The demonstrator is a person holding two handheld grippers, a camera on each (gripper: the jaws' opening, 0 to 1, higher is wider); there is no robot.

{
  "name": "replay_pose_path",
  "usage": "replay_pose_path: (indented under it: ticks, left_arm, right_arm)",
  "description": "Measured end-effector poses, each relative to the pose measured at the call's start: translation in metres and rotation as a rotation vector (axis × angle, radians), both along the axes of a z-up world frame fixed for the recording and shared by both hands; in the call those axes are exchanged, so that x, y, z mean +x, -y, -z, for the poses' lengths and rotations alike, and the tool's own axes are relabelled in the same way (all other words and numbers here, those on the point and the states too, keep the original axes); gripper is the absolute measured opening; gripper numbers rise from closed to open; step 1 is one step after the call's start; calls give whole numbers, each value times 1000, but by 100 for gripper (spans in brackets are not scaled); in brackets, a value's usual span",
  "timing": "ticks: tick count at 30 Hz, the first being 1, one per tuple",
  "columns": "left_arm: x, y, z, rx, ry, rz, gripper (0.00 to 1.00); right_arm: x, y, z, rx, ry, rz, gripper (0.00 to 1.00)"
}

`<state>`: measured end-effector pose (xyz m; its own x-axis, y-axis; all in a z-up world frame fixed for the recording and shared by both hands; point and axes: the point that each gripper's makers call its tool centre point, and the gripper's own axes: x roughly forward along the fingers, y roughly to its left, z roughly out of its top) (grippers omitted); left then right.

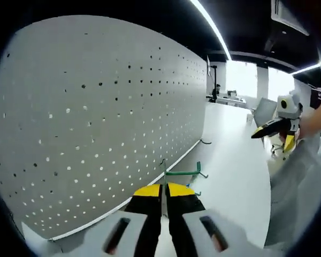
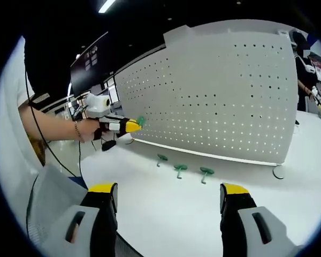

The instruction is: Insert the hook assembly into the mounting plate slot until the hook locks in place.

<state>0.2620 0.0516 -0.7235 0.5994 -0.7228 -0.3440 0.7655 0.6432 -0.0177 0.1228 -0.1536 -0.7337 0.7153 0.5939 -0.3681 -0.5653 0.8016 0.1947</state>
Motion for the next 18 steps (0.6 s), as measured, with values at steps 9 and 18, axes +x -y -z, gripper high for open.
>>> replay_pose_path:
  ticks: [9,18]
  left_arm:
    - [-11,5,-29,-73,48,-10,2]
    - [-21,7,-69,-204,109,-53,2]
  right_arm:
    - [2,2,-11,50,18,30,75]
    - [1,3,-16,54,33,31,76]
